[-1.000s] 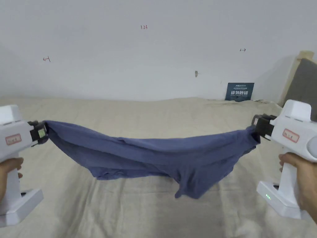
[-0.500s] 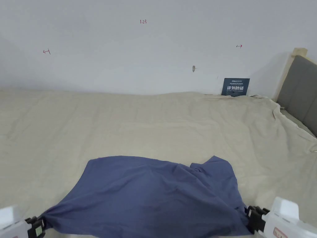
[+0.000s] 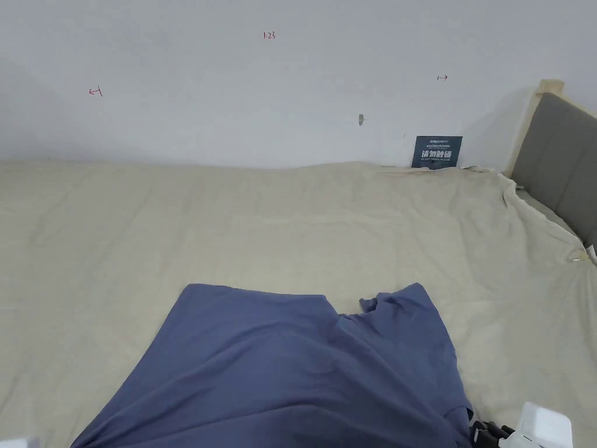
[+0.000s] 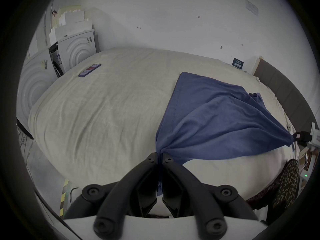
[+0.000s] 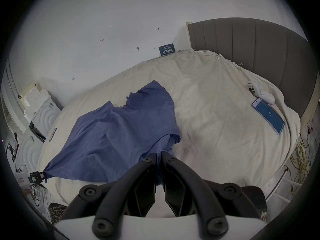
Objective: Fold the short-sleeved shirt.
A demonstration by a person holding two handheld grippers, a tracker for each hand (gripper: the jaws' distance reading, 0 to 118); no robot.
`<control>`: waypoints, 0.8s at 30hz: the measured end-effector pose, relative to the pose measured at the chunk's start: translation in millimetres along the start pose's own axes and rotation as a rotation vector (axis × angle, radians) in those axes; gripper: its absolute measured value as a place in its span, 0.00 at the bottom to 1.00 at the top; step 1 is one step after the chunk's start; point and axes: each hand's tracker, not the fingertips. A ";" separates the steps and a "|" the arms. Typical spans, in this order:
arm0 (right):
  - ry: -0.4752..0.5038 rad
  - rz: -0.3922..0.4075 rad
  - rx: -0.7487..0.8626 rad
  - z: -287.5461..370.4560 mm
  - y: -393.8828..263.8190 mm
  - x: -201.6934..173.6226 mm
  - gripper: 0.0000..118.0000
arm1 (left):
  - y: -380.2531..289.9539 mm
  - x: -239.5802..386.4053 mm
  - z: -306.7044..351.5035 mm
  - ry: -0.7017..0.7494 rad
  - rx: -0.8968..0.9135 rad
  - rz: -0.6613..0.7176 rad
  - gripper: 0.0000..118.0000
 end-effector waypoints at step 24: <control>-0.148 0.013 -0.271 -46.1 -33.8 -18.0 0.17 | -9.1 39.9 -63.6 -0.025 -0.208 0.151 0.40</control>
